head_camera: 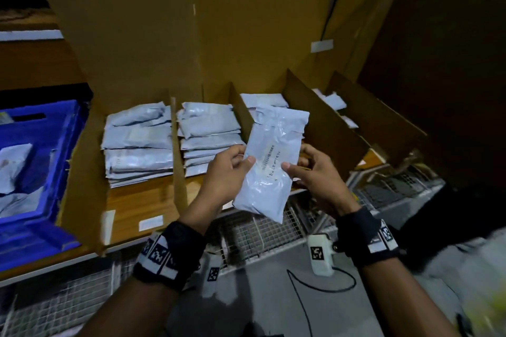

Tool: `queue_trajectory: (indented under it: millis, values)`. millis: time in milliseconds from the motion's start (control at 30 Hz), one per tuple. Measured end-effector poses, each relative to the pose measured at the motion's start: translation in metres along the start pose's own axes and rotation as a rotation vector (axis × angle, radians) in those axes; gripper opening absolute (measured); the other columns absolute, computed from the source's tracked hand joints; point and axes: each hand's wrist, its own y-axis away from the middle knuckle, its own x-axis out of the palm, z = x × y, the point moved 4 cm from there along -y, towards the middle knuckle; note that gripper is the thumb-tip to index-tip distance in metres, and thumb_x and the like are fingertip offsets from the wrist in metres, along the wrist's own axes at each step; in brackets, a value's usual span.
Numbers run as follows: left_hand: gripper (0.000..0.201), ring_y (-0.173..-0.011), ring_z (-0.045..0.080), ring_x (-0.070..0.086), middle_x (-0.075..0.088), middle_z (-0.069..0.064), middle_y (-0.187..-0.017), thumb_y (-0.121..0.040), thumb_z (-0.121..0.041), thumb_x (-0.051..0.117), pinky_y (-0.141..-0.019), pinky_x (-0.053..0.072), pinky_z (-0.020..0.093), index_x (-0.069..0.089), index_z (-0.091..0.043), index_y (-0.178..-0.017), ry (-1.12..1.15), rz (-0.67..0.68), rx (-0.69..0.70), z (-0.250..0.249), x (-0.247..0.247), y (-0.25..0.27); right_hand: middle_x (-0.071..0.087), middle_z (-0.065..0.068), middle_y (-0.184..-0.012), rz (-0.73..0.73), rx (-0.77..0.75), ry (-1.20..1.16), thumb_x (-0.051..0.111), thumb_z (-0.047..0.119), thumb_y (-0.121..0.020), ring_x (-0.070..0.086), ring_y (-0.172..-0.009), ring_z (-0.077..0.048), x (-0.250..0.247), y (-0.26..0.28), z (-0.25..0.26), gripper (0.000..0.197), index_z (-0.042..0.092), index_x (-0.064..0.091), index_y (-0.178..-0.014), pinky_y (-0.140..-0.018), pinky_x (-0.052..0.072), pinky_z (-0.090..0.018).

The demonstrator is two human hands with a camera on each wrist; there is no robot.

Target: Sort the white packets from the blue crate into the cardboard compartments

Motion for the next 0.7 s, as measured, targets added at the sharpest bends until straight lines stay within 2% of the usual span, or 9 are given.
queue_trajectory:
  millis: [67, 133, 200, 300, 467, 600, 700]
  values:
    - [0.010, -0.095, 0.009, 0.076, 0.080, -0.010, -0.104, -0.106, -0.022, 0.064, -0.092, 0.062, 0.044, 0.073, -0.021, -0.111, 0.035, 0.022, 0.002, -0.008, 0.022, 0.003, 0.079, -0.009, -0.116, -0.051, -0.002, 0.009, 0.070, 0.002, -0.098, 0.077, -0.106, -0.027, -0.021, 0.011, 0.000, 0.032, 0.008, 0.059, -0.128, -0.086, 0.064, -0.047]
    - [0.011, -0.097, 0.011, 0.077, 0.081, -0.008, -0.106, -0.106, -0.021, 0.064, -0.093, 0.063, 0.046, 0.073, -0.019, -0.113, 0.055, 0.051, 0.012, -0.017, 0.044, 0.004, 0.079, -0.008, -0.117, -0.069, -0.002, -0.008, 0.070, 0.006, -0.099, 0.076, -0.108, -0.029, -0.041, 0.020, 0.002, 0.033, 0.008, 0.057, -0.130, -0.089, 0.063, -0.050]
    - [0.012, -0.098, 0.014, 0.078, 0.081, -0.005, -0.108, -0.106, -0.020, 0.064, -0.092, 0.063, 0.047, 0.071, -0.017, -0.116, 0.066, 0.081, 0.021, -0.025, 0.068, 0.003, 0.078, -0.009, -0.120, -0.025, 0.013, -0.031, 0.070, 0.008, -0.100, 0.076, -0.110, -0.029, -0.061, 0.026, 0.004, 0.040, 0.013, 0.054, -0.136, -0.088, 0.063, -0.048]
    - [0.014, -0.099, 0.016, 0.078, 0.081, -0.001, -0.110, -0.106, -0.018, 0.064, -0.091, 0.064, 0.047, 0.070, -0.018, -0.119, 0.076, 0.119, 0.022, -0.034, 0.109, -0.006, 0.076, -0.010, -0.126, 0.052, 0.028, -0.049, 0.070, 0.002, -0.098, 0.075, -0.112, -0.029, -0.097, 0.028, 0.007, 0.051, 0.020, 0.052, -0.142, -0.082, 0.064, -0.038]
    - [0.014, -0.102, 0.017, 0.077, 0.081, -0.005, -0.109, -0.107, -0.026, 0.063, -0.091, 0.063, 0.044, 0.071, -0.027, -0.119, 0.011, 0.150, 0.036, -0.040, 0.180, -0.040, 0.078, -0.010, -0.118, 0.034, 0.038, 0.023, 0.068, -0.001, -0.098, 0.077, -0.106, -0.027, -0.179, 0.009, 0.008, 0.051, 0.023, 0.053, -0.141, -0.074, 0.062, -0.031]
    - [0.018, -0.094, 0.021, 0.078, 0.081, 0.000, -0.105, -0.111, -0.019, 0.054, -0.079, 0.064, 0.034, 0.070, -0.018, -0.119, 0.072, 0.110, -0.048, -0.047, 0.232, -0.078, 0.078, -0.007, -0.118, -0.090, 0.015, 0.133, 0.068, 0.002, -0.100, 0.077, -0.100, -0.026, -0.272, -0.021, 0.005, 0.044, 0.024, 0.057, -0.137, -0.074, 0.064, -0.043]
    - [0.016, -0.094, 0.017, 0.078, 0.078, 0.001, -0.111, -0.112, -0.018, 0.053, -0.081, 0.064, 0.034, 0.068, -0.017, -0.119, 0.046, 0.069, -0.080, -0.049, 0.260, -0.109, 0.075, -0.007, -0.122, -0.200, 0.026, 0.202, 0.066, 0.006, -0.102, 0.075, -0.099, -0.022, -0.349, -0.050, 0.003, 0.039, 0.022, 0.058, -0.136, -0.067, 0.061, -0.034]
